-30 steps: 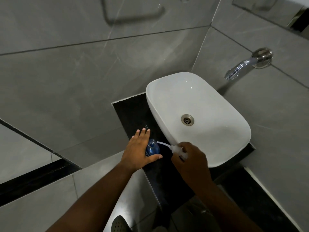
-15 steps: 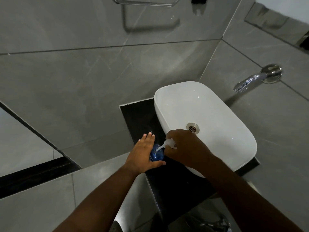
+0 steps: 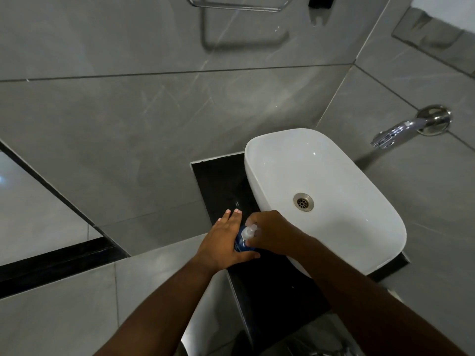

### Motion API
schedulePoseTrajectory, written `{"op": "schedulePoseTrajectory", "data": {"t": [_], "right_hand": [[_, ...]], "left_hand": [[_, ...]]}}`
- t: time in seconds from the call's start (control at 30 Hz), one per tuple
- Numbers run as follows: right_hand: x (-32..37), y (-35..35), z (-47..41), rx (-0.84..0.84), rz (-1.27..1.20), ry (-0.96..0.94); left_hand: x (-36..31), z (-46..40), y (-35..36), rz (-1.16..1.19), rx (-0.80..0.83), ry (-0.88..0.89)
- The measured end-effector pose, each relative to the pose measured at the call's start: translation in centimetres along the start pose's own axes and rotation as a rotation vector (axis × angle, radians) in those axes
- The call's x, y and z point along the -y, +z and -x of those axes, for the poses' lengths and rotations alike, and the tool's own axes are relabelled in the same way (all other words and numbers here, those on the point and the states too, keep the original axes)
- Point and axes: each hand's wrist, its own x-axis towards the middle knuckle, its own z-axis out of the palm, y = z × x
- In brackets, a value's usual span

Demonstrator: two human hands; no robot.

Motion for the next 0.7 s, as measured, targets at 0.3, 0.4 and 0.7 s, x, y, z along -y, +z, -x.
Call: {"op": "schedulePoseTrajectory", "data": {"t": [0.3,0.4,0.7], "right_hand": [[0.3,0.6,0.1,-0.161,0.064,0.004],[0.3,0.7,0.4,-0.187,-0.046,-0.056],[0.0,1.2,0.0,-0.155,-0.072,0.017]], "left_hand": [[-0.1,-0.1,0.2,0.004,-0.011,-0.018],[-0.1,-0.1,0.4,0.009,-0.024,-0.015],[0.0,-0.1,0.5,-0.022,-0.02,-0.033]]}}
